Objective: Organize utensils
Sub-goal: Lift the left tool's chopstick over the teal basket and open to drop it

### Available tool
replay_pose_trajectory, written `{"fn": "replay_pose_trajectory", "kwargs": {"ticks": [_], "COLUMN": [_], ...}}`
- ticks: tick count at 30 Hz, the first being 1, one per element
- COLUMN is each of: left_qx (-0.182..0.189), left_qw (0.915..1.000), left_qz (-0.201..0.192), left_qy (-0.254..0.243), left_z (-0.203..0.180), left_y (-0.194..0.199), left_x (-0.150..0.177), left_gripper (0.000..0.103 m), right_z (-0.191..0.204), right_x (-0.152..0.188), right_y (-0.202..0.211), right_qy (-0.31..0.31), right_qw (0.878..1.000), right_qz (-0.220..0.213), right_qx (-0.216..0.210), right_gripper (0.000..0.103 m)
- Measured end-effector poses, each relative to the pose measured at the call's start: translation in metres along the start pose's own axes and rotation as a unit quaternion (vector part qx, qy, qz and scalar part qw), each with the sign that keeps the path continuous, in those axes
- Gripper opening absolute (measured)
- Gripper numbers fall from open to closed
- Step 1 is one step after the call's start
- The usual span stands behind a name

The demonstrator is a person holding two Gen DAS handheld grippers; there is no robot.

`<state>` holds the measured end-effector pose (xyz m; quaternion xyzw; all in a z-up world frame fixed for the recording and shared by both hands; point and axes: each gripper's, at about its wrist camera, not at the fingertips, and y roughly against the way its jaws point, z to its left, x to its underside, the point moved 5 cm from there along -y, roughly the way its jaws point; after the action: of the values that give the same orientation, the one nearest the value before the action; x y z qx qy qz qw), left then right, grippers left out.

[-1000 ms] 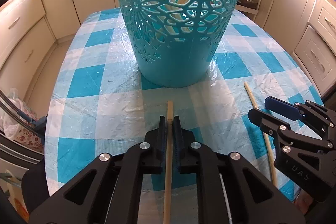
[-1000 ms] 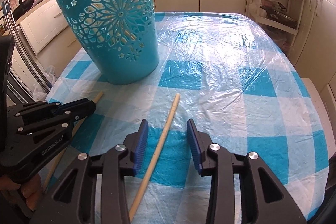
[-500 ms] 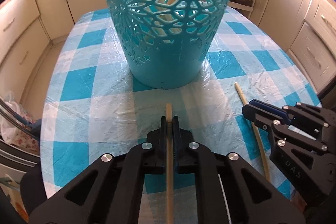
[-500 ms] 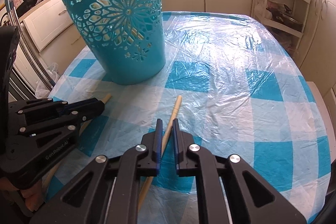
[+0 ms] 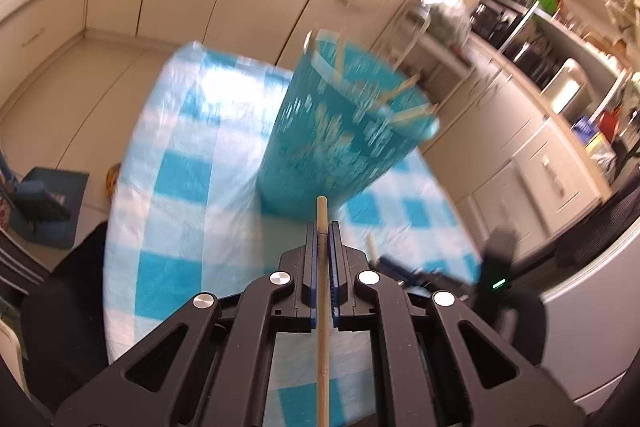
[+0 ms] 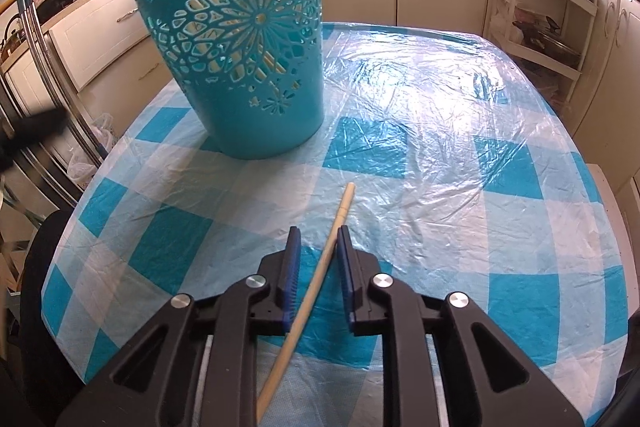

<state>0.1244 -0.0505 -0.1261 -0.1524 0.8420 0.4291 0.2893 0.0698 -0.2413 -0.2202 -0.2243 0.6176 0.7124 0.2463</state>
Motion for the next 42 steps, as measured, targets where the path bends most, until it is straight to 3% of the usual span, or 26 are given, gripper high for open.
{"fn": "replay_pose_trajectory", "kwargs": {"ticks": [4, 8, 11, 15, 22, 26, 34, 40, 42], "left_qx": [0.024, 0.035, 0.019, -0.036, -0.074, -0.081, -0.093, -0.110, -0.118], "left_qw": [0.9970, 0.9872, 0.9778, 0.9602, 0.9408, 0.9411, 0.9467, 0.9551, 0.9575], "left_qz": [-0.073, -0.154, -0.205, -0.273, -0.330, -0.327, -0.303, -0.259, -0.241], "left_qy": [-0.012, -0.027, -0.035, -0.049, -0.028, -0.031, -0.057, -0.093, -0.107], "left_z": [-0.028, -0.054, -0.066, -0.075, -0.069, -0.062, -0.063, -0.067, -0.068], "left_y": [0.034, 0.051, 0.050, 0.040, 0.019, 0.001, -0.023, -0.041, -0.046], "left_x": [-0.039, -0.083, -0.112, -0.145, -0.180, -0.185, -0.161, -0.141, -0.132], "left_gripper": [0.005, 0.005, 0.005, 0.005, 0.005, 0.005, 0.005, 0.006, 0.015], "right_z": [0.000, 0.000, 0.001, 0.002, 0.001, 0.003, 0.003, 0.004, 0.004], "right_x": [0.000, 0.001, 0.001, 0.001, 0.001, 0.000, 0.000, -0.001, -0.001], "right_y": [0.000, 0.000, 0.001, 0.001, 0.002, 0.002, 0.001, 0.000, 0.001], "right_qy": [0.000, 0.000, -0.001, 0.000, 0.002, 0.005, 0.005, 0.005, 0.004], "right_qw": [1.000, 1.000, 1.000, 1.000, 1.000, 1.000, 1.000, 1.000, 1.000], "right_qz": [0.000, 0.000, -0.001, -0.001, -0.001, -0.001, -0.001, -0.001, -0.001], "right_qx": [0.000, -0.001, -0.002, -0.006, -0.009, -0.009, -0.010, -0.009, -0.009], "right_gripper": [0.019, 0.020, 0.020, 0.024, 0.026, 0.029, 0.031, 0.032, 0.032]}}
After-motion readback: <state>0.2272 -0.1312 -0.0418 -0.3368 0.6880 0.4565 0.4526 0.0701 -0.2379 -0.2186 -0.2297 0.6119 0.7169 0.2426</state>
